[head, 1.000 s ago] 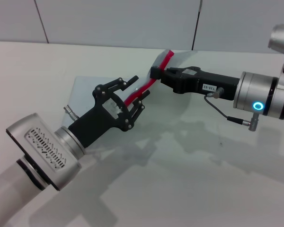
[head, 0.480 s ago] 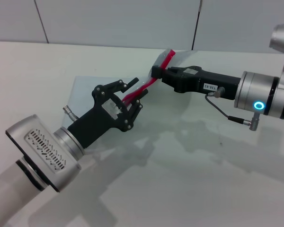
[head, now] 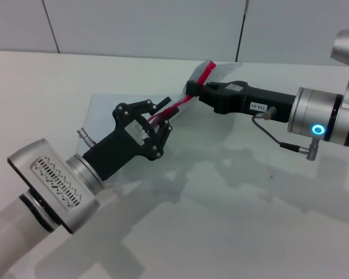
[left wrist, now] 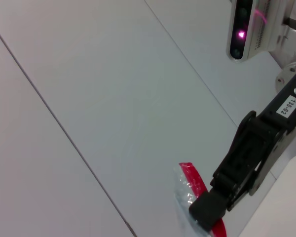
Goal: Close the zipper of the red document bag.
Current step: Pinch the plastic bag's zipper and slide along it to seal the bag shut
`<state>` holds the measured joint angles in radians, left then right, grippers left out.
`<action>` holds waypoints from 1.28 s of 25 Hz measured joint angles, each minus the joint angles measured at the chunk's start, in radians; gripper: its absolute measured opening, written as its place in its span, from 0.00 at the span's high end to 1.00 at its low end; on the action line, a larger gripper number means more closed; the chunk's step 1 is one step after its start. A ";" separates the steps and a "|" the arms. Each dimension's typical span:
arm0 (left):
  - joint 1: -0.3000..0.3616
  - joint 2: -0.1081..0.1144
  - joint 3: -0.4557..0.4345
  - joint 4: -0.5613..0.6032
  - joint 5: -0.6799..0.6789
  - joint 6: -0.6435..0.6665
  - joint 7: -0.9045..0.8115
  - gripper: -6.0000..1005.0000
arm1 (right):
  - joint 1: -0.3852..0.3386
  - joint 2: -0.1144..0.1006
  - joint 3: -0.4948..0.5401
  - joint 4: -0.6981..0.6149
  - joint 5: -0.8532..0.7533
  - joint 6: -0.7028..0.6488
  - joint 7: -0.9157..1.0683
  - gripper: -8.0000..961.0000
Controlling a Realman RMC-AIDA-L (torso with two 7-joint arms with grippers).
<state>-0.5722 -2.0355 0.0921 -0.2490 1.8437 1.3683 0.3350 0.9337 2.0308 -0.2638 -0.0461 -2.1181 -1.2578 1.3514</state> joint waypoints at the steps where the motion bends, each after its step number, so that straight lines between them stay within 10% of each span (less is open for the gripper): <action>1: 0.000 0.000 0.000 0.000 0.000 0.000 0.000 0.84 | 0.000 0.000 0.000 0.000 0.000 0.000 0.000 0.96; 32: 0.005 0.000 -0.017 -0.007 -0.023 -0.015 -0.006 0.92 | -0.102 -0.006 0.109 -0.094 0.005 0.014 0.006 0.95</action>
<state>-0.5667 -2.0353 0.0751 -0.2558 1.8205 1.3536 0.3295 0.8319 2.0252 -0.1549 -0.1403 -2.1127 -1.2438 1.3573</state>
